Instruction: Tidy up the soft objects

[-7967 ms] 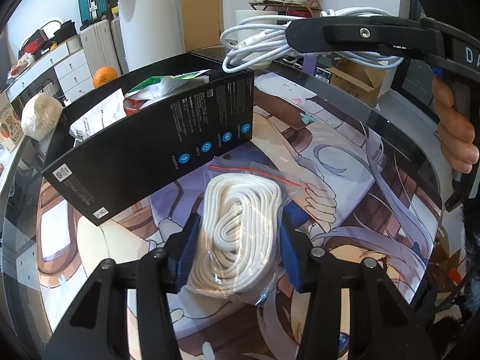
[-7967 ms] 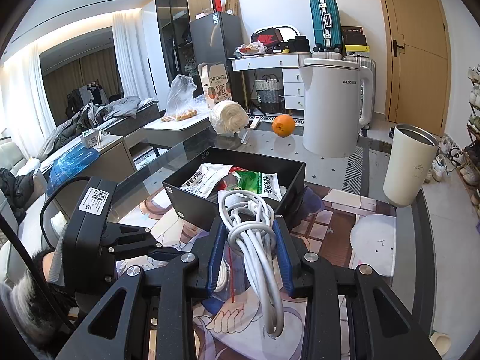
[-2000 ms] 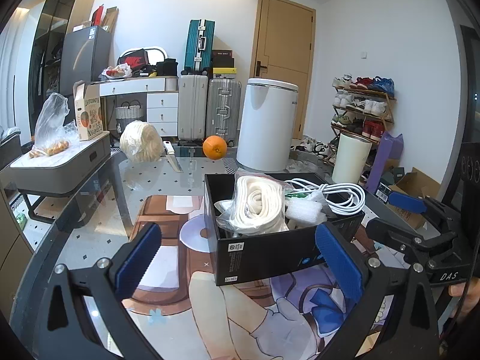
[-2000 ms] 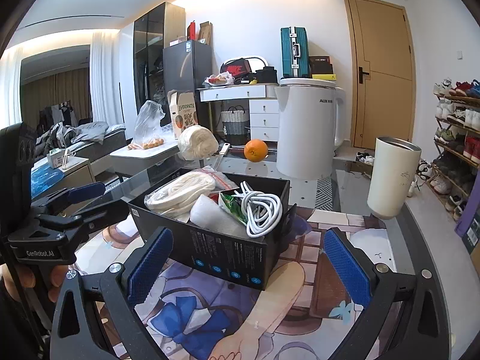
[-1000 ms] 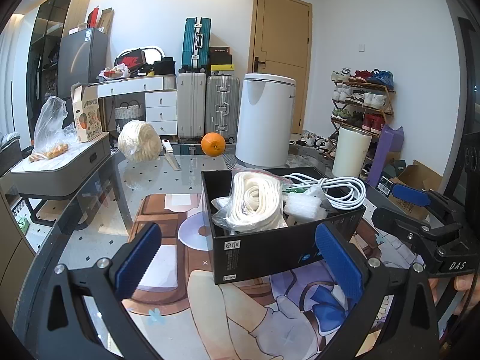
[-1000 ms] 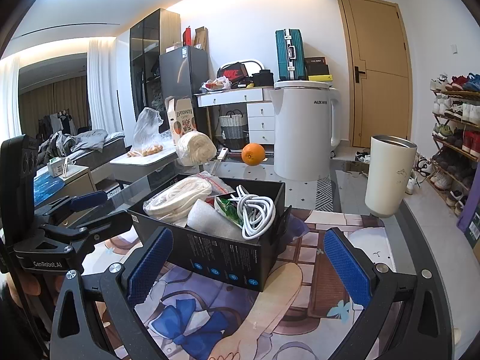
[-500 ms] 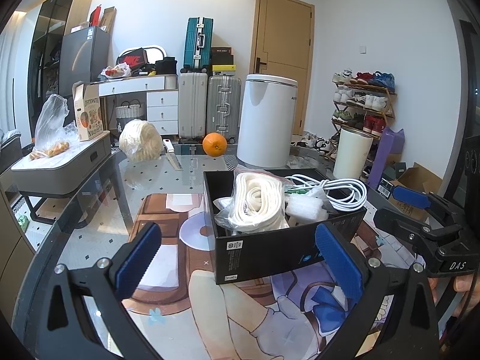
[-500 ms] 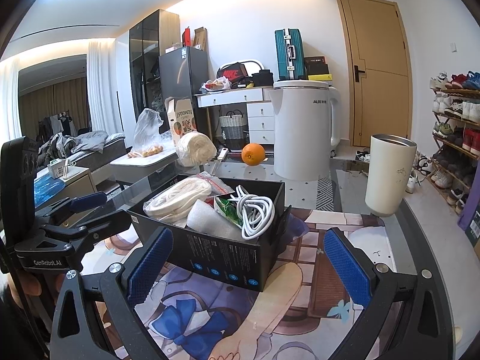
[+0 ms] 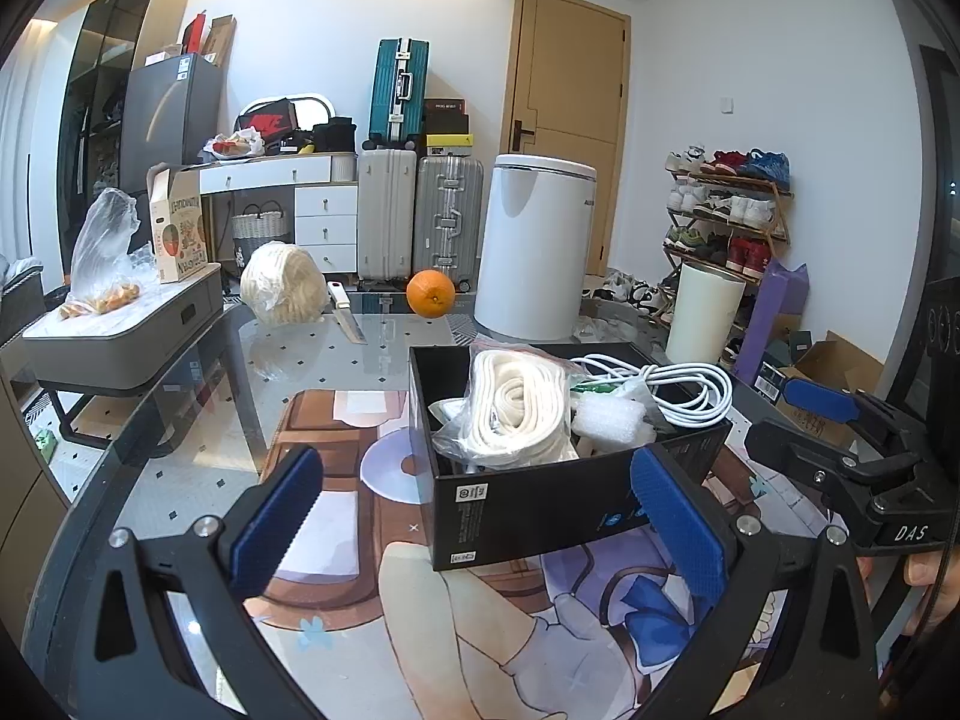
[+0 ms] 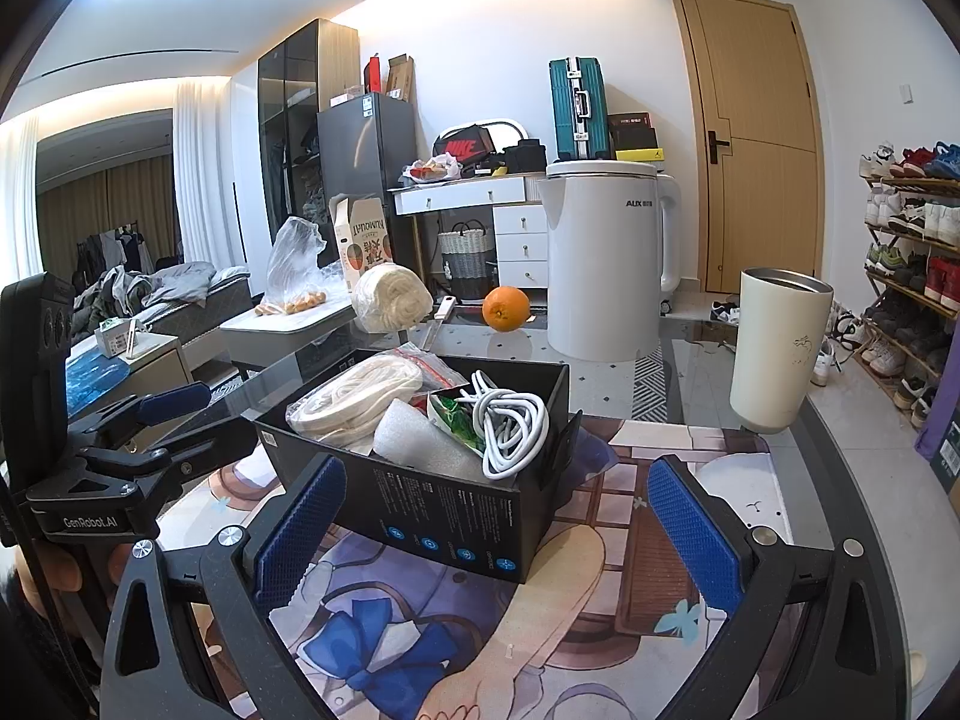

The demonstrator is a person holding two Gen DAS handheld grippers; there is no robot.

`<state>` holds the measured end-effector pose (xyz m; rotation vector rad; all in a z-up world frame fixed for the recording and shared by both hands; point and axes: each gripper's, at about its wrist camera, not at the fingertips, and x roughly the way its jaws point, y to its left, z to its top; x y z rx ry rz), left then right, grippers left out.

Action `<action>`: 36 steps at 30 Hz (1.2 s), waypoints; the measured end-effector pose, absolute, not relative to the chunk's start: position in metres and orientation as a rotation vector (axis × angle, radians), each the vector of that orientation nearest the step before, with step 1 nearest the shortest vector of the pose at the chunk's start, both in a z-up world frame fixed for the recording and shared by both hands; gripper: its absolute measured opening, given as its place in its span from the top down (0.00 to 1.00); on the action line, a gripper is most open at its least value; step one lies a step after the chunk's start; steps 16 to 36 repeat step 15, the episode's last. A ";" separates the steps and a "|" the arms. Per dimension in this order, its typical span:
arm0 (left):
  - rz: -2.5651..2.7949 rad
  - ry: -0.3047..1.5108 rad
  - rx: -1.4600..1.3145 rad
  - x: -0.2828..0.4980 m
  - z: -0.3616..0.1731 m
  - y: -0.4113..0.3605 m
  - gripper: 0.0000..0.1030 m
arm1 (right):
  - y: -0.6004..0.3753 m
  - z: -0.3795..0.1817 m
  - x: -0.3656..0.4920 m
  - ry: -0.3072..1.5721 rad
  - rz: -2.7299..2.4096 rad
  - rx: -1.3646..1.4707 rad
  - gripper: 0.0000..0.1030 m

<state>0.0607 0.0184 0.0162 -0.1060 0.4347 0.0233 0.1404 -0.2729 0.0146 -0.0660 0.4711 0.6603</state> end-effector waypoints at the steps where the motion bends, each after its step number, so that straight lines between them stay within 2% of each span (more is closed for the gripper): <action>1: 0.025 0.435 -0.106 0.060 0.016 0.019 0.00 | -0.274 0.014 0.141 0.471 0.662 -0.066 0.01; 36: 0.036 0.417 -0.111 0.058 0.016 0.019 0.00 | -0.273 0.014 0.141 0.471 0.661 -0.065 0.01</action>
